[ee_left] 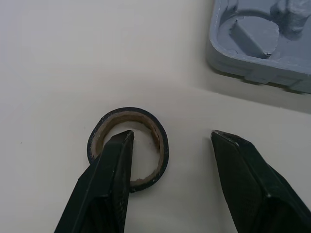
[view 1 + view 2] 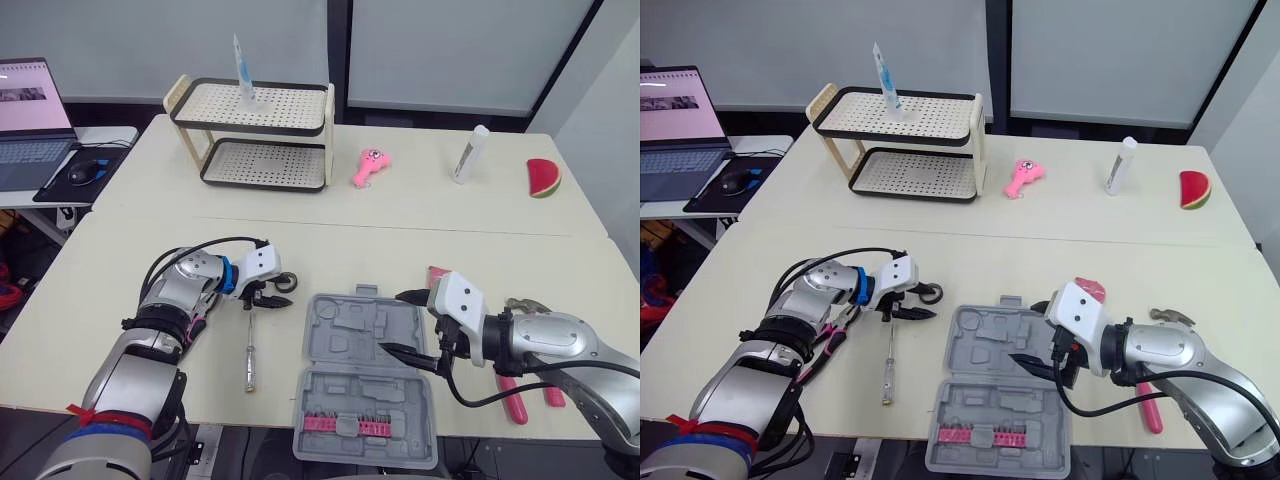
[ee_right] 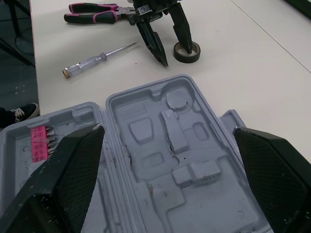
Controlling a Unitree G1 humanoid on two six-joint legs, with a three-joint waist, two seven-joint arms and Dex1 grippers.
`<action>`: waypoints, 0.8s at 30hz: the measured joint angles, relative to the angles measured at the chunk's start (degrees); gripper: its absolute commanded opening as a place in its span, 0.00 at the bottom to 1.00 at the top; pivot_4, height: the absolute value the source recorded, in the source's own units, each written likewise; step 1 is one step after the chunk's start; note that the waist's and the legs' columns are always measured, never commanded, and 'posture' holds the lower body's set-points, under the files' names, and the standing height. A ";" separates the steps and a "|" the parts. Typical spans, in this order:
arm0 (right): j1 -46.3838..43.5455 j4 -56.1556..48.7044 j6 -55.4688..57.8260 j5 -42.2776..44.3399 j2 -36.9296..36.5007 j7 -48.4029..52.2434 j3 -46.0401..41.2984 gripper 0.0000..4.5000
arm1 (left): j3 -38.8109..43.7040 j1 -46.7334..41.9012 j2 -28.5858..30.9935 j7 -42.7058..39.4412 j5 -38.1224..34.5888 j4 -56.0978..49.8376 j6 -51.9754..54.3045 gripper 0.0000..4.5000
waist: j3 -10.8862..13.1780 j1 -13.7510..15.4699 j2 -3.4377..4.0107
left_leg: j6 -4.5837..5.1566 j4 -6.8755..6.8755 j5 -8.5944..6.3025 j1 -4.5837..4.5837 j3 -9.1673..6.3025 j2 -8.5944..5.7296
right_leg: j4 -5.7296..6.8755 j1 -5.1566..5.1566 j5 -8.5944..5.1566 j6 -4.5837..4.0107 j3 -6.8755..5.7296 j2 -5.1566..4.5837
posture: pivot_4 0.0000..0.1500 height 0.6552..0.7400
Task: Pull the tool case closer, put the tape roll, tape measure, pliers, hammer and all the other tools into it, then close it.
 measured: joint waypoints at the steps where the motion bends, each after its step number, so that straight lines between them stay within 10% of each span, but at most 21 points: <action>1: 0.15 -0.12 0.04 0.00 0.00 0.00 0.00 1.00 | -0.01 -0.07 -0.14 0.32 0.33 0.24 -0.35 0.34 | 0.00 0.00 0.00 | 0.00 0.00 0.00 0.00 -0.01 0.00 | 0.01 0.00 0.00 0.00 -0.01 0.00 | 1.00 0.94; 6: 0.69 -0.17 0.05 -0.03 0.00 -0.06 -0.01 1.00 | -0.05 -0.85 -0.49 1.49 1.65 1.56 -1.93 0.00 | -0.01 -0.01 0.00 | 0.00 0.01 0.00 0.01 -0.02 0.00 | 0.01 0.01 0.00 0.00 -0.02 0.00 | 1.00 0.94; 15: 0.90 -0.18 0.04 -0.03 0.01 -0.28 -0.05 1.00 | 0.32 -0.47 1.29 -3.56 0.00 -1.31 0.69 0.00 | -0.02 -0.06 0.00 | 0.00 0.01 0.01 0.00 -0.04 0.00 | 0.05 0.01 0.00 0.00 -0.05 0.01 | 1.00 0.94; 24: 1.76 -0.42 1.49 1.60 0.26 -1.51 -1.01 1.00 | 1.18 8.38 5.83 -15.68 -13.38 -38.92 33.20 0.00 | -0.05 -0.03 0.05 | 0.00 0.04 0.01 0.05 -0.11 0.00 | 0.04 0.16 -0.01 0.00 -0.07 -0.01 | 1.00 0.94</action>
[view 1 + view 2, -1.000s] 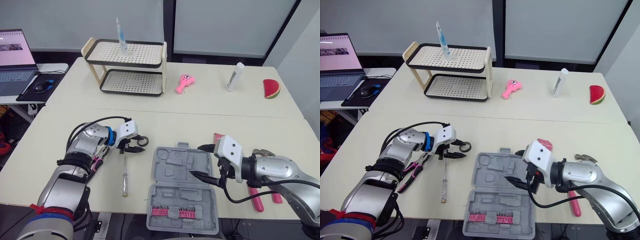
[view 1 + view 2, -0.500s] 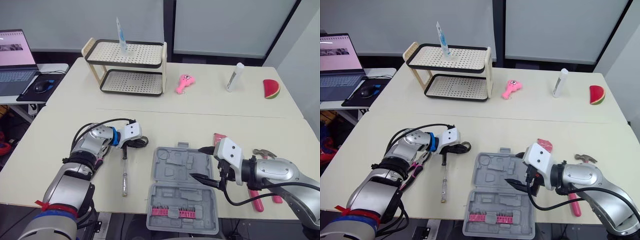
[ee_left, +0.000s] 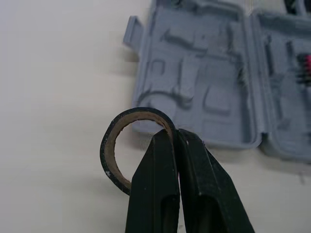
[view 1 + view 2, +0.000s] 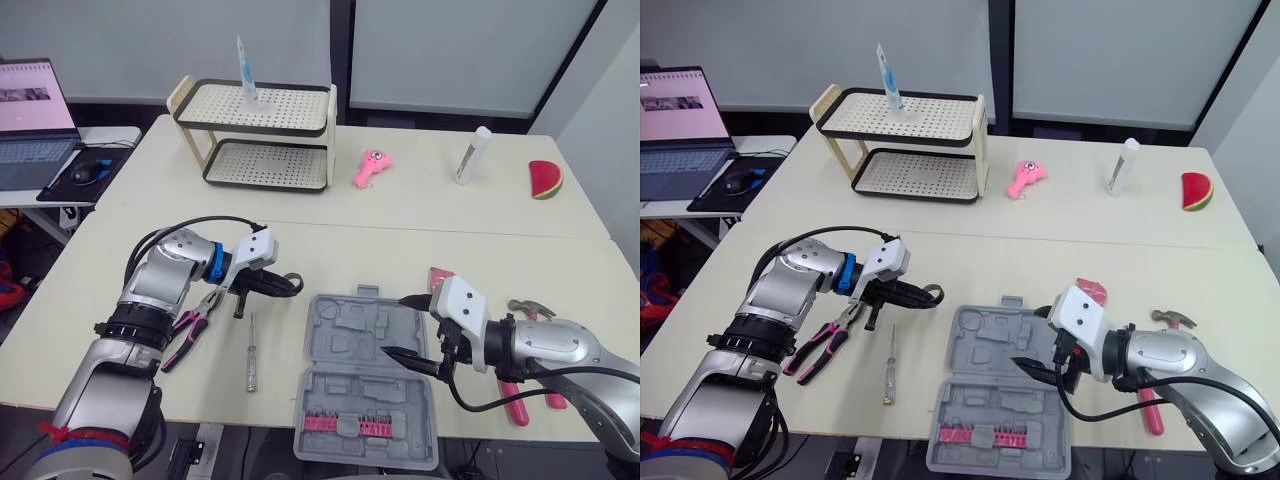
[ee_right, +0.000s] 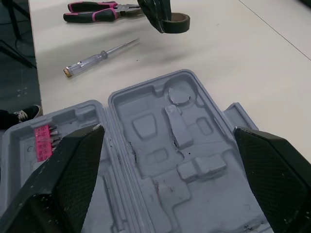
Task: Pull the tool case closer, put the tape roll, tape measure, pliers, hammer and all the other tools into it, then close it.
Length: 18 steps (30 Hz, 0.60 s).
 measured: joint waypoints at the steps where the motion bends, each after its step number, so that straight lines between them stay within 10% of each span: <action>1: 0.02 -0.02 0.22 0.23 0.00 -0.28 -0.02 1.00 | -0.10 0.83 -0.52 0.53 -0.71 -1.81 2.42 0.00 | 0.00 0.02 0.00 | 0.00 0.00 0.00 0.02 0.00 0.00 | 0.01 0.01 0.00 0.00 0.00 0.00 | 1.00 0.94; 18: -0.09 -0.32 2.60 0.53 0.01 -3.05 -0.02 1.00 | -5.49 0.73 -7.96 9.23 1.58 4.15 1.26 0.00 | 0.00 0.12 0.00 | 0.01 -0.03 0.00 0.00 0.00 -0.02 | -0.11 0.02 0.00 0.00 0.01 0.02 | 1.00 0.94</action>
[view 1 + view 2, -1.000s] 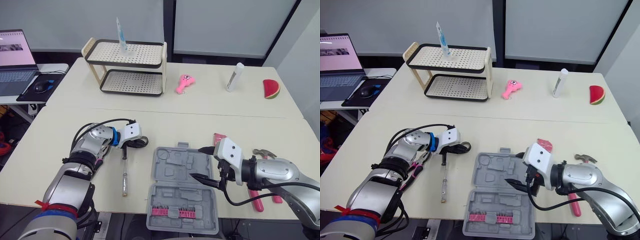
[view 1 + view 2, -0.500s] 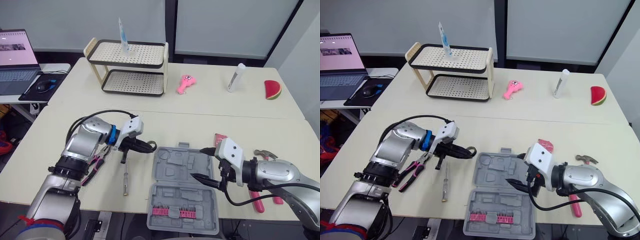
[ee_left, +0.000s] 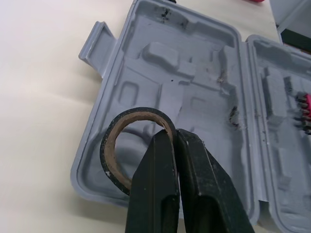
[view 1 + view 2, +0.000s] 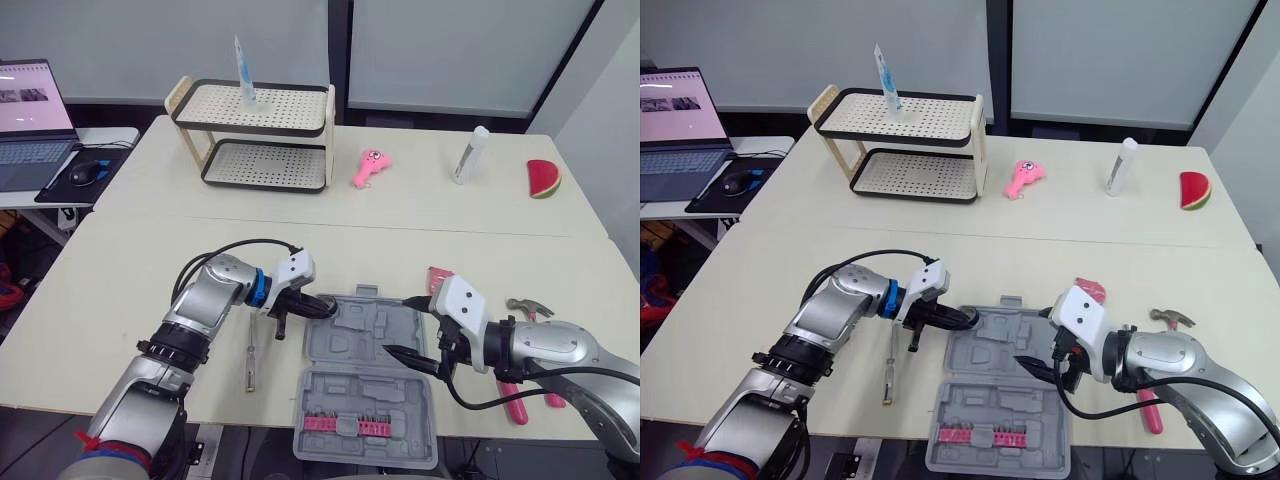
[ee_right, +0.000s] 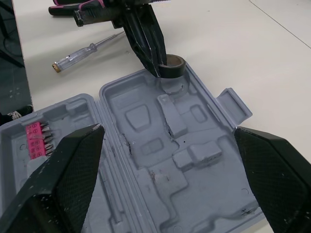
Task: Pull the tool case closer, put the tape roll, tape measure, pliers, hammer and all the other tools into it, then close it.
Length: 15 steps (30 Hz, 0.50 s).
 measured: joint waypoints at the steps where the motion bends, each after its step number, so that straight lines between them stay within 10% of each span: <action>1: -0.01 0.00 0.03 0.00 0.00 -0.13 0.00 1.00 | -0.02 -0.20 -0.06 0.36 0.25 0.69 -0.44 0.00 | 0.00 -0.01 0.00 | 0.00 0.00 0.00 0.00 0.00 0.00 | 0.00 0.00 0.00 0.00 0.00 0.00 | 1.00 0.94; 15: -0.01 -0.71 0.94 0.06 0.00 -0.86 0.00 1.00 | -1.14 -0.69 -1.91 1.72 2.37 3.22 -2.77 0.00 | 0.00 -0.02 0.00 | 0.00 -0.01 0.00 -0.01 0.00 0.00 | -0.01 0.00 0.00 0.00 0.00 0.00 | 1.00 0.94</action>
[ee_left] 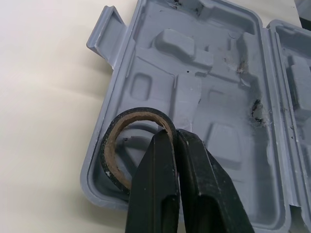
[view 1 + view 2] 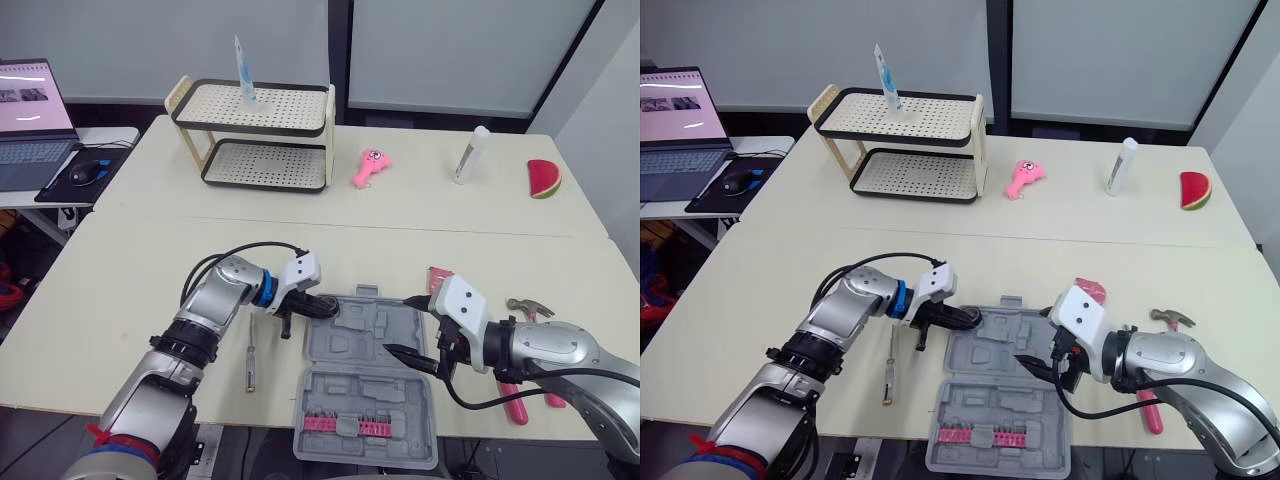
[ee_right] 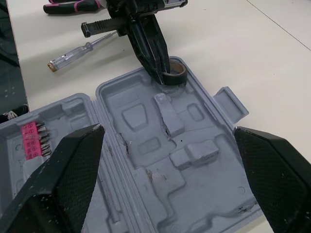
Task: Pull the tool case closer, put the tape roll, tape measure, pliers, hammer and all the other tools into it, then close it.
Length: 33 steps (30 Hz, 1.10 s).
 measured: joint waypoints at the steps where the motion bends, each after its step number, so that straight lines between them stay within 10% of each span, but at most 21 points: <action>1: 0.00 -0.01 0.01 0.00 0.00 -0.07 0.00 1.00 | -0.05 0.00 -0.12 0.18 0.21 0.20 -0.10 0.00 | 0.00 0.00 0.00 | 0.00 0.00 0.00 0.00 0.00 0.00 | 0.00 0.00 0.00 0.00 0.00 0.00 | 1.00 0.94; 10: 0.05 -0.03 0.04 0.00 0.00 -0.41 0.00 1.00 | -0.44 -0.05 -0.76 1.03 1.19 1.26 0.42 0.00 | 0.00 -0.01 0.00 | 0.00 0.00 0.00 0.00 0.00 0.00 | 0.00 0.00 0.00 0.00 0.00 0.00 | 1.00 0.94; 20: 2.38 -0.48 -0.24 -0.19 0.00 -0.55 0.00 1.00 | 1.81 -2.56 2.76 -1.12 -3.03 -7.85 7.26 0.69 | 0.00 -0.09 0.00 | 0.00 0.00 0.00 0.01 -0.01 0.00 | 0.03 -0.01 0.00 0.00 0.00 0.01 | 1.00 0.94; 25: 2.79 -0.47 -1.47 -0.39 0.00 -0.54 0.00 1.00 | 2.90 -2.40 3.87 -2.04 -4.44 -9.27 5.06 0.69 | 0.00 0.02 0.00 | 0.00 0.01 0.00 0.01 -0.01 0.00 | 0.01 0.02 0.00 0.00 0.00 0.00 | 1.00 0.94; 33: 3.54 -0.45 -2.57 -0.81 0.00 -0.52 0.01 1.00 | 3.40 -0.41 1.99 -1.88 -5.71 -4.64 -2.15 0.21 | 0.00 -0.05 0.00 | 0.00 0.00 0.00 0.01 -0.01 0.00 | 0.01 0.00 0.00 0.00 0.00 0.01 | 1.00 0.94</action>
